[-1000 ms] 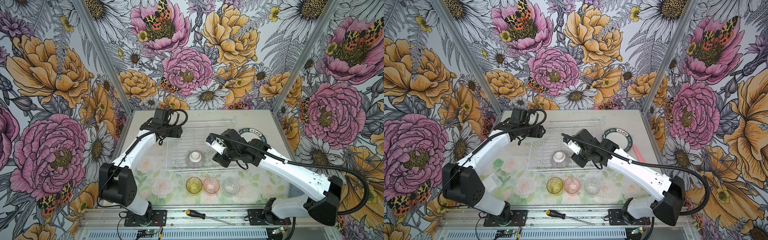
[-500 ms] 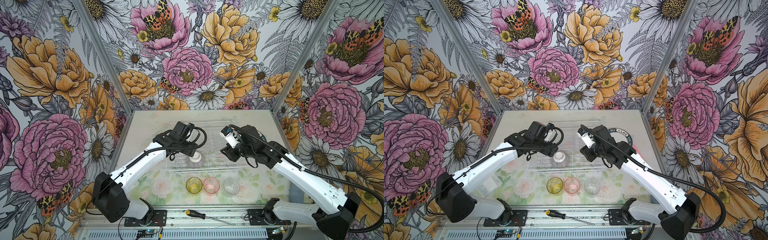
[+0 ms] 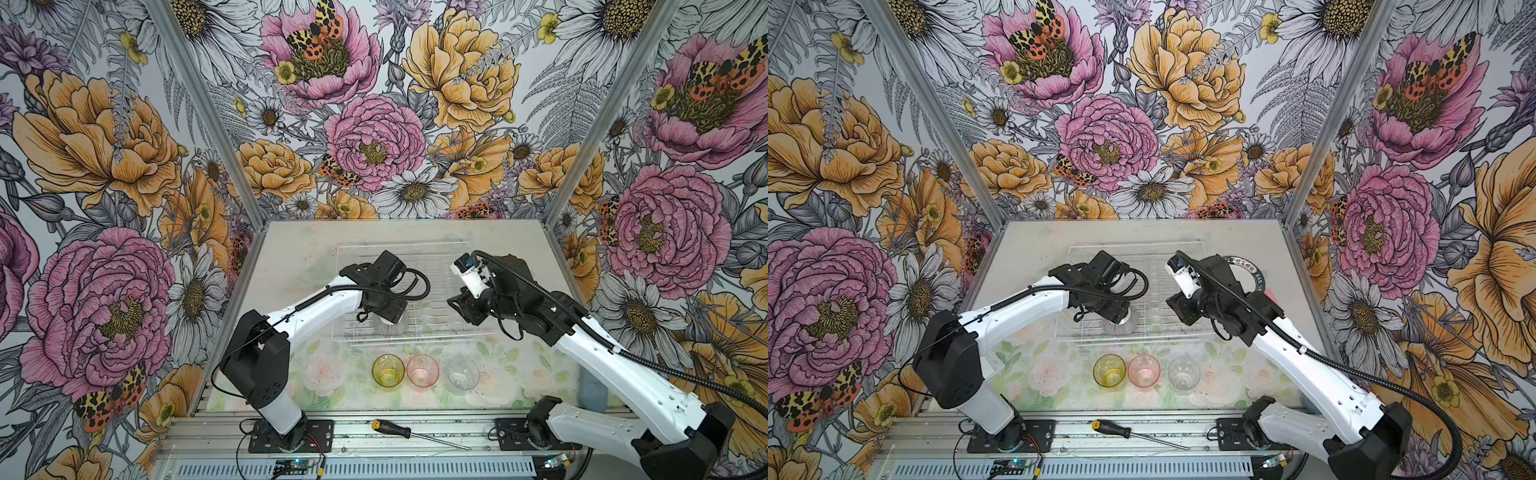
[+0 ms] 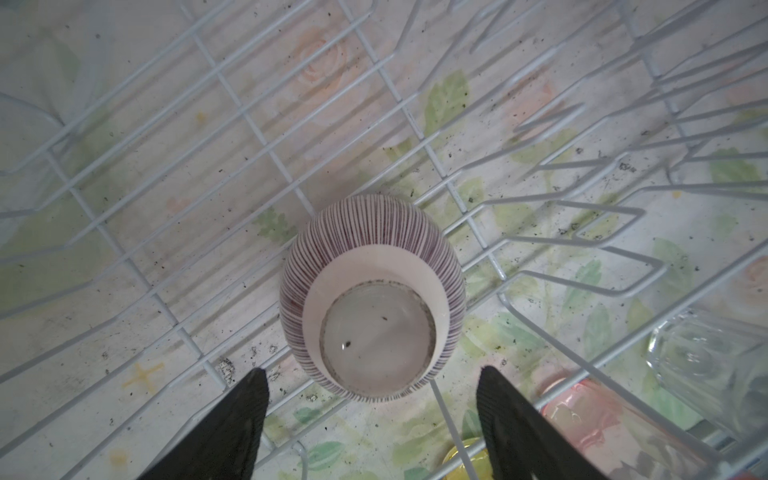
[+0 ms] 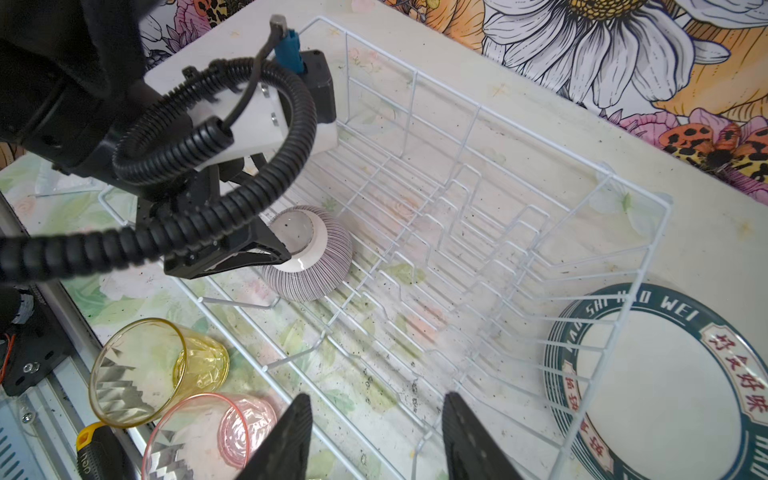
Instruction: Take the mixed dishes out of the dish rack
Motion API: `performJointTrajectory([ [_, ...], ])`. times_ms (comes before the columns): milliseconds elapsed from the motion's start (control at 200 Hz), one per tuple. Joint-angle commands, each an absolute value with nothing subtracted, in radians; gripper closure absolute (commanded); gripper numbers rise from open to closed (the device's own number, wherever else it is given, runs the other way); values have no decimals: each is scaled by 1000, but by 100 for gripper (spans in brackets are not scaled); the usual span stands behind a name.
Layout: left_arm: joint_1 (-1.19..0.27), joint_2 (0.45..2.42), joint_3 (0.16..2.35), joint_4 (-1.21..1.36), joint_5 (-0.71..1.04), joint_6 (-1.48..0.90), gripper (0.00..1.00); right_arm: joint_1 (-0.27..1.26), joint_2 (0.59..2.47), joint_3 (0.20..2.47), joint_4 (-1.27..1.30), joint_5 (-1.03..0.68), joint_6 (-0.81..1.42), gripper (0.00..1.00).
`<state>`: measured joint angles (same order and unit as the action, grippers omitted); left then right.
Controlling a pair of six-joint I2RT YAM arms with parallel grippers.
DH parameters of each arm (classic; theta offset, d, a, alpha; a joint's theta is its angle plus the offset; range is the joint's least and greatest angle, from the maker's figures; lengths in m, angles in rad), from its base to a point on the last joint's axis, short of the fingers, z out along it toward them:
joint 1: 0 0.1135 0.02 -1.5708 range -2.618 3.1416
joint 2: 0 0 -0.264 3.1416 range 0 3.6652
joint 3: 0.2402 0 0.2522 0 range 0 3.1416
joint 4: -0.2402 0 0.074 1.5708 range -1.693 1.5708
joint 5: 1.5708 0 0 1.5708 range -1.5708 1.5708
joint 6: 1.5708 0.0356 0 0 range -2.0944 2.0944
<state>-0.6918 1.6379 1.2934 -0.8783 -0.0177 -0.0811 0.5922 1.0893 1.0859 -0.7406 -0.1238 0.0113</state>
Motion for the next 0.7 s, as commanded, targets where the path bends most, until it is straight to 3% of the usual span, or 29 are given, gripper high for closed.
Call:
performJointTrajectory([
  [0, -698, 1659, 1331, -891, 7, -109, 21, 580, 1066, 1075, -703, -146, 23, 47],
  [245, -698, 1705, 1363, -915, 27, -117, 30, 561, 1057, 1057, -697, -161, 24, 47],
  [696, -695, 1738, 1374, -942, 33, -126, 33, 534, 1046, 1026, -683, -181, 26, 47],
])
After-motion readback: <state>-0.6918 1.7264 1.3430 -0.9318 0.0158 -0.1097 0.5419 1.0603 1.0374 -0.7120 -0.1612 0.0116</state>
